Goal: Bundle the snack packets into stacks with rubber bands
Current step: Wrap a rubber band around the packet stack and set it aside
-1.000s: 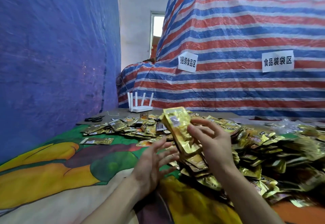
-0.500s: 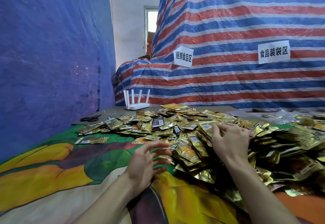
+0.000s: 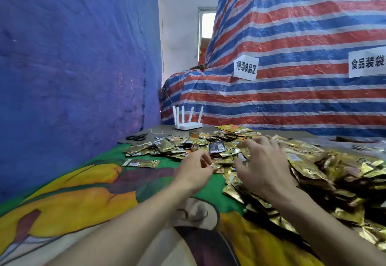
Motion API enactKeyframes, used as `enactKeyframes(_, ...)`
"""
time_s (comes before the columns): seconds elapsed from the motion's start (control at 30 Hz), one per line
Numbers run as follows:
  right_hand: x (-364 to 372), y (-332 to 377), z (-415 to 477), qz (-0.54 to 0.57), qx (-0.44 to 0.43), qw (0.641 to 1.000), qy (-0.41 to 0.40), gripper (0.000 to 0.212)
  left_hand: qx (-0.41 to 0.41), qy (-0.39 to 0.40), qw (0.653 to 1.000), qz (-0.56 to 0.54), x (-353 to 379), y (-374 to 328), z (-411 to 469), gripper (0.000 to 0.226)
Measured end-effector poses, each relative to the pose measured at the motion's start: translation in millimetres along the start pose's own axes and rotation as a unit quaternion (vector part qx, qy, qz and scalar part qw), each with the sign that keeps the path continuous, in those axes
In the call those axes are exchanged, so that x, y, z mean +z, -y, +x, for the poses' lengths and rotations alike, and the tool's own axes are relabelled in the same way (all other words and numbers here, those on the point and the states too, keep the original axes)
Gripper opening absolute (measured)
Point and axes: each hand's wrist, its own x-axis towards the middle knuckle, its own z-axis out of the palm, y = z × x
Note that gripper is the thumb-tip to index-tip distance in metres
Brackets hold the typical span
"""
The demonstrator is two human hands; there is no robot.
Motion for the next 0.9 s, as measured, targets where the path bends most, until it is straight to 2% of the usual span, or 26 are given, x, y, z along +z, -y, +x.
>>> enactKeyframes(0.07, 13, 10, 12, -0.021, -0.023, 0.997, 0.076, 0.043, -0.008, 0.009, 0.992, 0.123, -16, 16, 15, 0.008)
enactKeyframes(0.17, 35, 15, 34, -0.046, -0.034, 0.983, 0.175, 0.046, -0.047, 0.022, 0.956, 0.290, -36, 43, 37, 0.024)
enactKeyframes(0.23, 53, 14, 52, -0.057, -0.029, 0.974, 0.218, 0.046, -0.097, 0.035, 0.931, 0.349, -43, 63, 53, 0.036)
enactKeyframes(0.3, 70, 12, 70, -0.067, -0.019, 0.966, 0.249, 0.048, -0.153, 0.046, 0.926, 0.342, -43, 84, 66, 0.048)
enactKeyframes(0.43, 105, 10, 97, -0.071, 0.013, 0.953, 0.295, 0.052, -0.227, 0.058, 0.938, 0.256, -29, 114, 87, 0.066)
enactKeyframes(0.53, 128, 13, 109, -0.074, 0.040, 0.942, 0.325, 0.049, -0.230, 0.069, 0.937, 0.254, -11, 124, 103, 0.071)
enactKeyframes(0.63, 148, 16, 117, -0.087, 0.071, 0.928, 0.356, 0.051, -0.198, 0.063, 0.948, 0.240, 7, 124, 122, 0.076)
enactKeyframes(0.77, 162, 17, 122, -0.108, 0.067, 0.925, 0.359, 0.045, -0.145, 0.071, 0.948, 0.273, 33, 121, 136, 0.057)
enactKeyframes(0.9, 161, 19, 119, -0.158, -0.037, 0.935, 0.316, 0.027, -0.100, 0.005, 0.936, 0.338, 45, 127, 141, 0.034)
